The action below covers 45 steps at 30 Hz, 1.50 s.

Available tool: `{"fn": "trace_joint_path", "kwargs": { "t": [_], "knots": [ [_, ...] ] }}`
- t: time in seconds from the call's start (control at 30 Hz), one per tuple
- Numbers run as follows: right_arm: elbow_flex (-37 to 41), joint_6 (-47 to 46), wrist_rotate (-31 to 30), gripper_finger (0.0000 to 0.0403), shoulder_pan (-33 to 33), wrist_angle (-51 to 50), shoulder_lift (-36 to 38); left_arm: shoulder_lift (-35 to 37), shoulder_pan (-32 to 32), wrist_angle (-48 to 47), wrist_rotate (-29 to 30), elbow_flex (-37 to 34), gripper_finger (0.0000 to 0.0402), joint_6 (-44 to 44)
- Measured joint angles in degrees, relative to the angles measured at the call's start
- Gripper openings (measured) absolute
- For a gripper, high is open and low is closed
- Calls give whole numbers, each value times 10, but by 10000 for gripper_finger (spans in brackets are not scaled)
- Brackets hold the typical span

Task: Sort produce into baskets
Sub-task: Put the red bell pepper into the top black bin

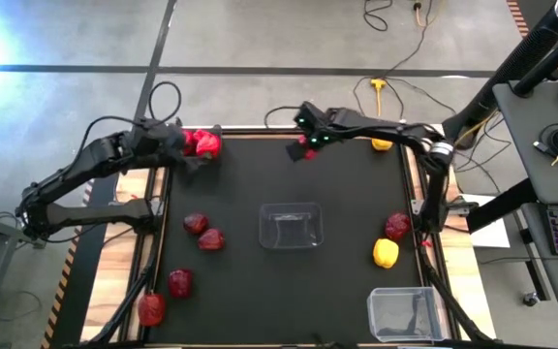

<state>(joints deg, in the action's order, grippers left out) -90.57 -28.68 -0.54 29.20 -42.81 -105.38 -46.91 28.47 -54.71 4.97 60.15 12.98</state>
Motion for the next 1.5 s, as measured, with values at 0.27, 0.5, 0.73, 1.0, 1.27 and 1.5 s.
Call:
{"fn": "trace_joint_path", "kwargs": {
  "t": [0.27, 0.5, 0.73, 1.0, 1.27, 1.5],
  "knots": [
    [-105, 1, 8, 290, -39, -23, -149, 27, 0, -51, 0, -50, 400, 89],
    [-217, 2, 3, 307, -57, -132, -243, 38, -4, -20, -16, -105, 400, 91],
    [-280, 4, 6, 314, -61, -181, -286, 45, -12, 138, -58, -155, 400, 129],
    [-301, 71, 19, 315, -59, -213, -285, 37, -39, 340, -102, -247, 400, 230],
    [-288, 103, 19, 315, -62, -211, -284, 32, -104, 634, -11, -304, 400, 318],
    [-280, 170, -1, 315, -64, -179, -284, 33, -194, 637, 93, -260, 400, 245]
  ]
}}
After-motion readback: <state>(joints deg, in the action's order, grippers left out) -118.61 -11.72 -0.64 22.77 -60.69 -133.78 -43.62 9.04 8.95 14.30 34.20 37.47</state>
